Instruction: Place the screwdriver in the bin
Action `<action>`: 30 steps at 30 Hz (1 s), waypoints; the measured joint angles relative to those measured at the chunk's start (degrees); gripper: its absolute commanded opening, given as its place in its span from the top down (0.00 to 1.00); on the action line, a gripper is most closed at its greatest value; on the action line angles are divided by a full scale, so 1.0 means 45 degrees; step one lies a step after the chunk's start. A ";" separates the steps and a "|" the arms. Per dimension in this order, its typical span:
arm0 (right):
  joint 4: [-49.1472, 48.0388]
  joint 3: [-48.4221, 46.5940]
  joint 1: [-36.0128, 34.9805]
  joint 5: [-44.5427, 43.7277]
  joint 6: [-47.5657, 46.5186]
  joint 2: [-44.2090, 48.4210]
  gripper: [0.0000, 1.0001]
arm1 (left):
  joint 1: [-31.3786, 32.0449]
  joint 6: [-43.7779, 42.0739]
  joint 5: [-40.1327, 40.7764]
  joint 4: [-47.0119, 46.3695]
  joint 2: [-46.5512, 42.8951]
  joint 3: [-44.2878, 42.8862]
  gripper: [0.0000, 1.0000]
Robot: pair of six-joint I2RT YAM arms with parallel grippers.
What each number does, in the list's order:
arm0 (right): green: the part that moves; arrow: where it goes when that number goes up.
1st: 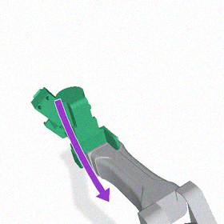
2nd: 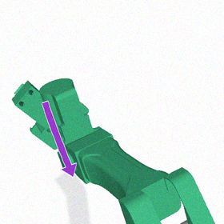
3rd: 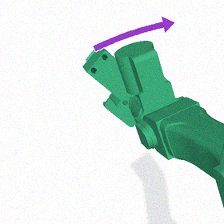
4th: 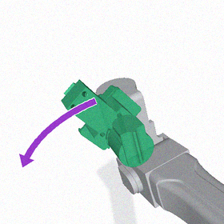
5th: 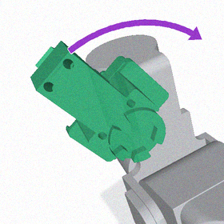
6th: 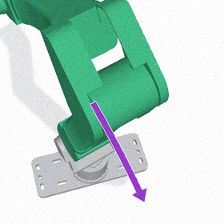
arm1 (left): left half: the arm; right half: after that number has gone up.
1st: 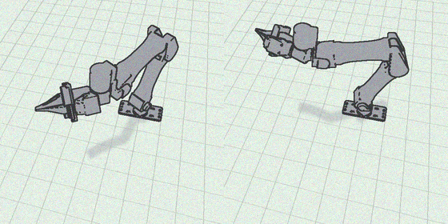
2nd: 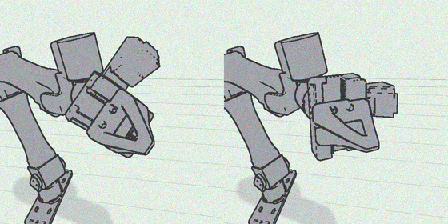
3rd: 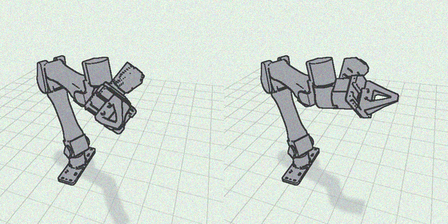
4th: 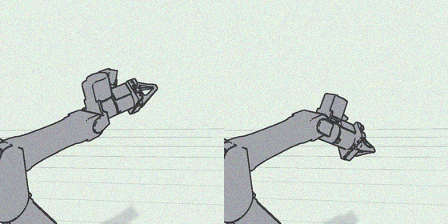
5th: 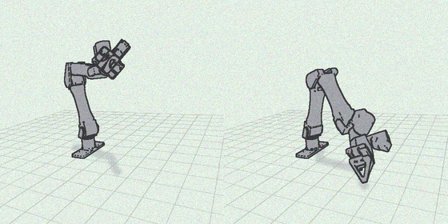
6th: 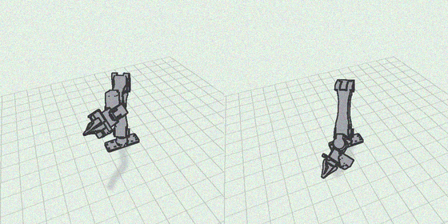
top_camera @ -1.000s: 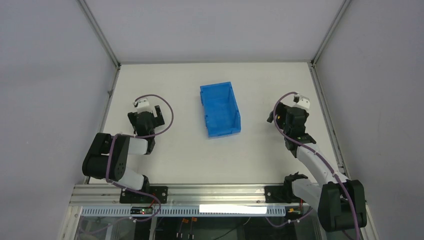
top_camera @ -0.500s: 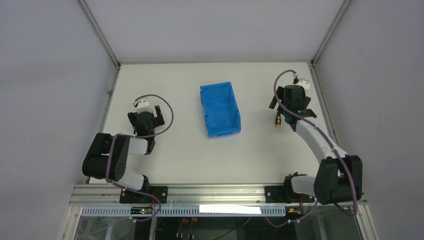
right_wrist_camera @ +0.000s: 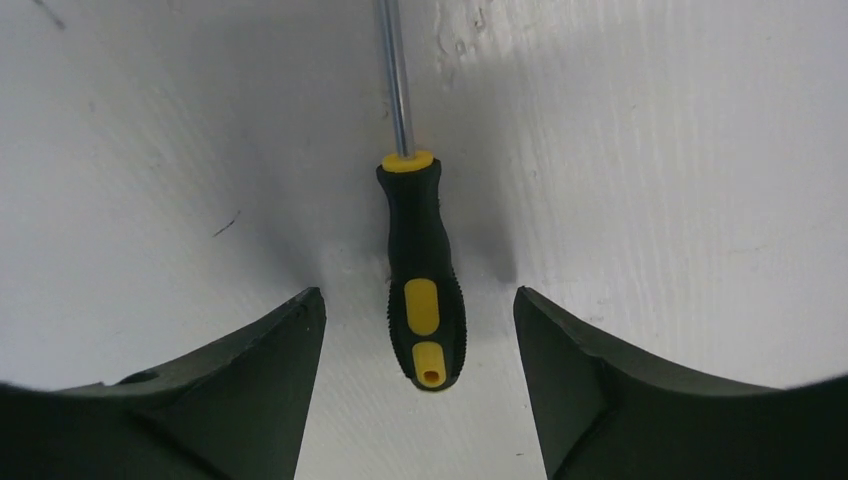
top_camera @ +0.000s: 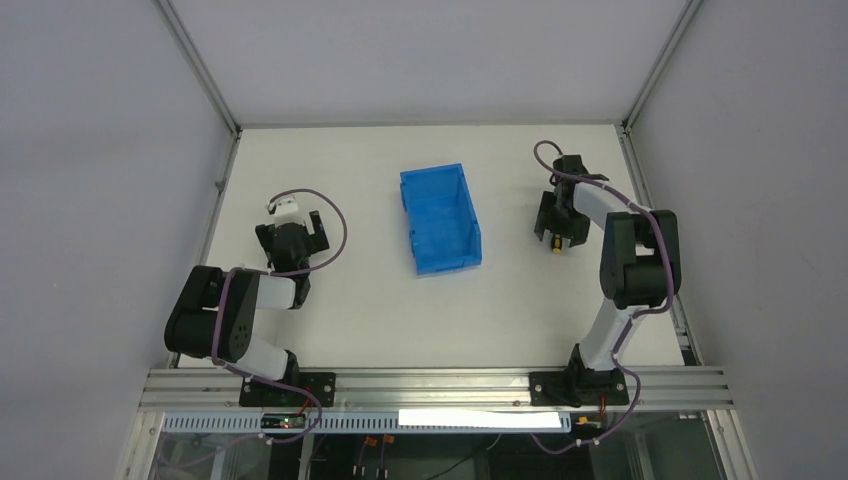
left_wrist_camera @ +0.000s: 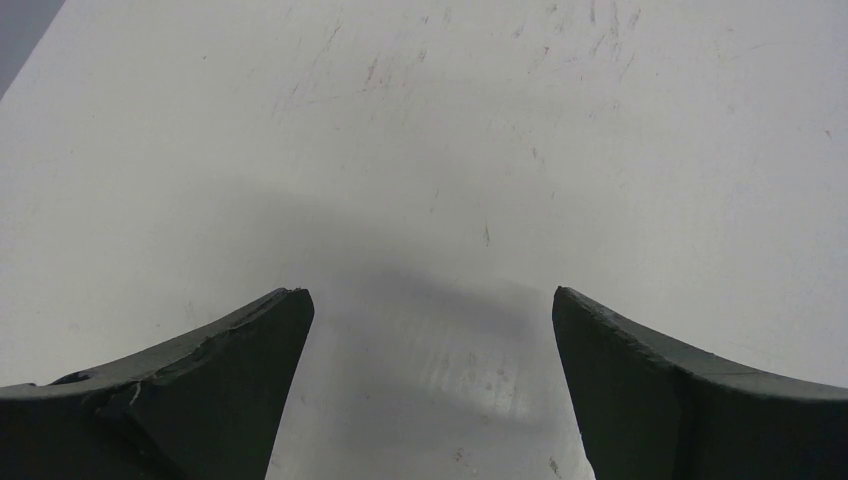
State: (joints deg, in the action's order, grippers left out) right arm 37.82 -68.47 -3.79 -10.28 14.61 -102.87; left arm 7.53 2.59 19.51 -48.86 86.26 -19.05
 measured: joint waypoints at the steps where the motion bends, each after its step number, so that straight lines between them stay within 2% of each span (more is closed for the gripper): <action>1: 0.0073 -0.0039 0.0058 0.0097 -0.0053 -0.0199 0.37 | 0.0000 -0.0005 0.0000 0.0000 0.0000 0.0000 0.01; 4: 0.0185 -0.0325 0.0219 0.0384 -0.0277 -0.0573 0.55 | 0.0000 0.0000 0.0000 0.0000 0.0000 0.0000 0.01; 8: 0.0151 -0.0491 0.0330 0.0675 -0.0413 -0.0753 0.88 | 0.0000 0.0000 0.0000 0.0000 0.0000 0.0000 0.01; 10: 0.0185 -0.0539 0.0335 0.0709 -0.0559 -0.0772 0.97 | 0.0000 0.0000 0.0000 0.0000 0.0000 0.0000 0.01; 13: 0.0321 -0.0646 0.0350 0.0782 -0.0665 -0.0767 1.00 | 0.0000 -0.0005 0.0000 0.0000 0.0000 0.0000 0.01; 19: 0.1316 -0.1025 0.0350 0.0811 -0.0704 -0.0039 1.00 | 0.0000 0.0000 0.0000 0.0000 0.0000 0.0000 0.01; 26: 0.2492 -0.3181 0.0180 0.0709 -0.0704 0.2560 1.00 | 0.0000 0.0000 0.0000 0.0000 0.0000 0.0000 0.01; 30: 0.2822 -0.4284 -0.0447 0.0437 -0.0680 0.3638 1.00 | 0.0000 0.0000 0.0000 0.0000 0.0000 0.0000 0.01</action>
State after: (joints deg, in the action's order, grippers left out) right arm 50.52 -87.74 -5.80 -8.32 11.55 -86.50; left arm 7.53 2.59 19.51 -48.86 86.26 -19.05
